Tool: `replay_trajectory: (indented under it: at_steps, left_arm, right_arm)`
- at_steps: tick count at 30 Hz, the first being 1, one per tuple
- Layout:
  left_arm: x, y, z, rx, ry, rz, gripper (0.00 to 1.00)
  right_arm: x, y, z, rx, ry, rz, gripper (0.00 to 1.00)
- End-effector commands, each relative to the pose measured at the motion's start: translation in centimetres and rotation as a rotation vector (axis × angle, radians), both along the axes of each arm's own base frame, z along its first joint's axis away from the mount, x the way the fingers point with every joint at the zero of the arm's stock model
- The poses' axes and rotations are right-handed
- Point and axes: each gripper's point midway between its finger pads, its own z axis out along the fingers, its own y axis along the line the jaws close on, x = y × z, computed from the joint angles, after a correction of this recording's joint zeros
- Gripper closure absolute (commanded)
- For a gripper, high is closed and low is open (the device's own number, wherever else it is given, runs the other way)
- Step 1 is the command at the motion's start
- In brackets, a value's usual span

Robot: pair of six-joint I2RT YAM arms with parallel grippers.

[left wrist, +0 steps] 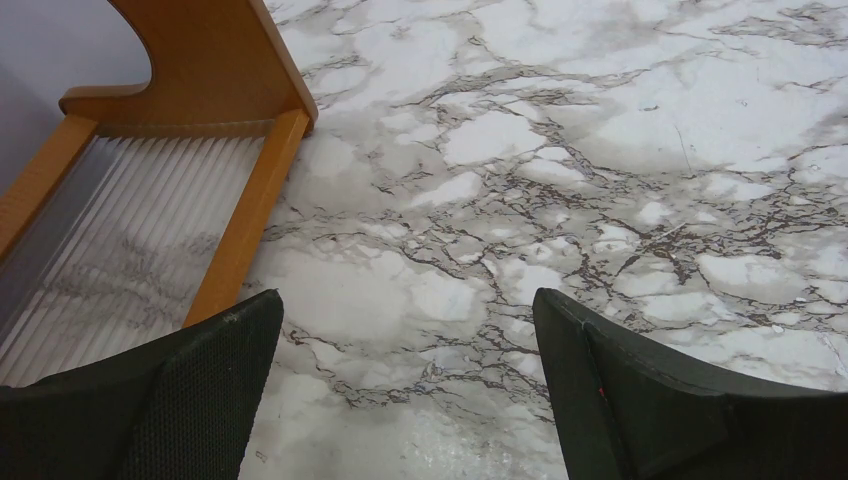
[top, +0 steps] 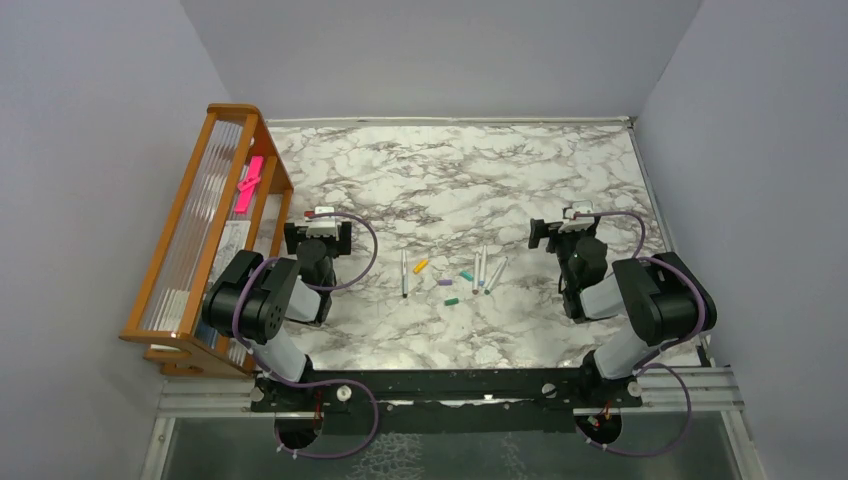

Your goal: Insert the pens into the pen caps

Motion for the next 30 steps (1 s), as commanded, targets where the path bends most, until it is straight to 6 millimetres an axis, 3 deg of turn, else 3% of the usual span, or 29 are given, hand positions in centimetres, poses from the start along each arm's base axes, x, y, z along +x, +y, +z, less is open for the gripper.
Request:
replay_trajectory:
  at_steps: [1,18,24,27,30]
  left_arm:
    - [0.5,0.0,0.9,-0.019,-0.033,0.001,0.01]
    - [0.5,0.0,0.9,-0.019,-0.033,0.001,0.01]
    - [0.5,0.0,0.8,-0.019,-0.033,0.000,0.01]
    - [0.5,0.0,0.8,-0.019,-0.033,0.001,0.01]
    - [0.5,0.0,0.9,-0.019,-0.033,0.001,0.01]
  right_arm:
    - [0.3,0.2,0.6,0.006,-0.024,0.012,0.00]
    - [0.3,-0.2,0.9,0.003,-0.038,-0.008,0.00]
    - [0.1,-1.0,5.1,0.031,-0.028,-0.064,0.00]
    - [-0.7,1.0,6.9,0.104,0.052,0.029,0.00]
    - [-2.6,4.7,10.3,0.390,0.119,0.170,0.00]
